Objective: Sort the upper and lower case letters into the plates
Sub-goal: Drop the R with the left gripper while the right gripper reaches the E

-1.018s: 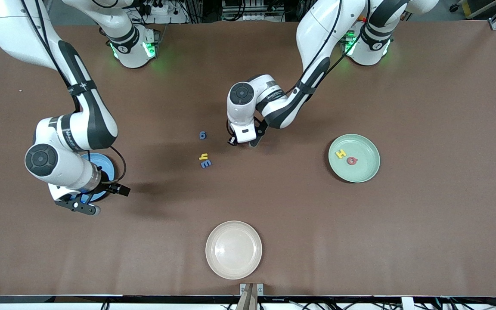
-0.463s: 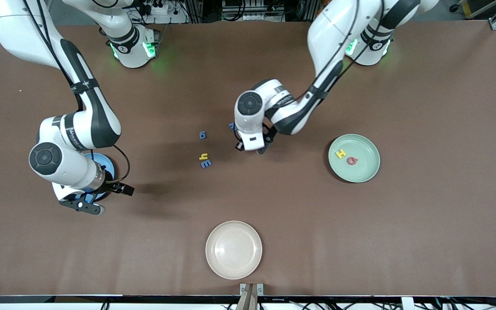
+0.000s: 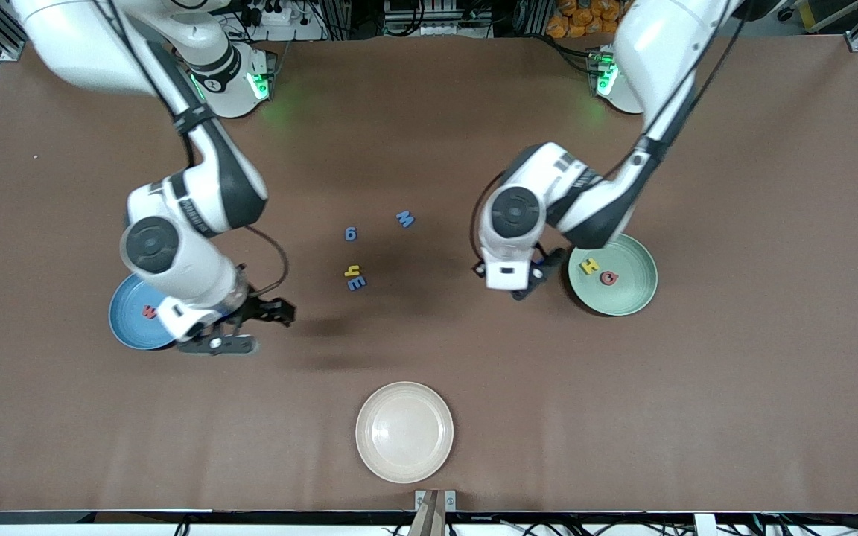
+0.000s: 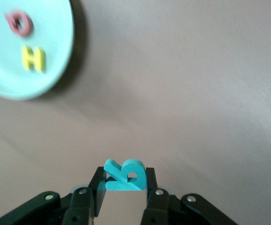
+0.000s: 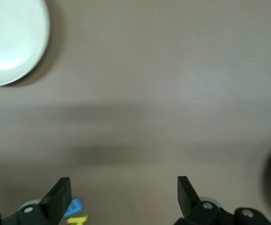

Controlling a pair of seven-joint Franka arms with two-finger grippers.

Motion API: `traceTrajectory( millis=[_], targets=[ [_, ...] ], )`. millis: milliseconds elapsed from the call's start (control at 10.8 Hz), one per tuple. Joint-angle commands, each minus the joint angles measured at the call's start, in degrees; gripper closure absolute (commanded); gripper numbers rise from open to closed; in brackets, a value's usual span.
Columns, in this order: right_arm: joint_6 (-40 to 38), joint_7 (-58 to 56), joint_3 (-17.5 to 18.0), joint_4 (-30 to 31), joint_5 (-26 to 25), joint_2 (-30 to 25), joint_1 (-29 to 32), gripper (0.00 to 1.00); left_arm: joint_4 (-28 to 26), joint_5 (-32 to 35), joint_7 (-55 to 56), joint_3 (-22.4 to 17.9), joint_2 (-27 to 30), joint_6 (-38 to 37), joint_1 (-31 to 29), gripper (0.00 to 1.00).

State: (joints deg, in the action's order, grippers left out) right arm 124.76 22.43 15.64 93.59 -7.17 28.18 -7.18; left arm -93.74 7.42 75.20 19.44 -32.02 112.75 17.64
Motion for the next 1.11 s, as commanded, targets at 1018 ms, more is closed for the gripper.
traceTrajectory(
  millis=[1018],
  targets=[
    [14.0,-8.72,1.33,8.8,-6.55,9.78,-8.02,0.0,-29.66,-0.3,-62.89,0.07,11.8,17.77,-25.9,0.99]
  ],
)
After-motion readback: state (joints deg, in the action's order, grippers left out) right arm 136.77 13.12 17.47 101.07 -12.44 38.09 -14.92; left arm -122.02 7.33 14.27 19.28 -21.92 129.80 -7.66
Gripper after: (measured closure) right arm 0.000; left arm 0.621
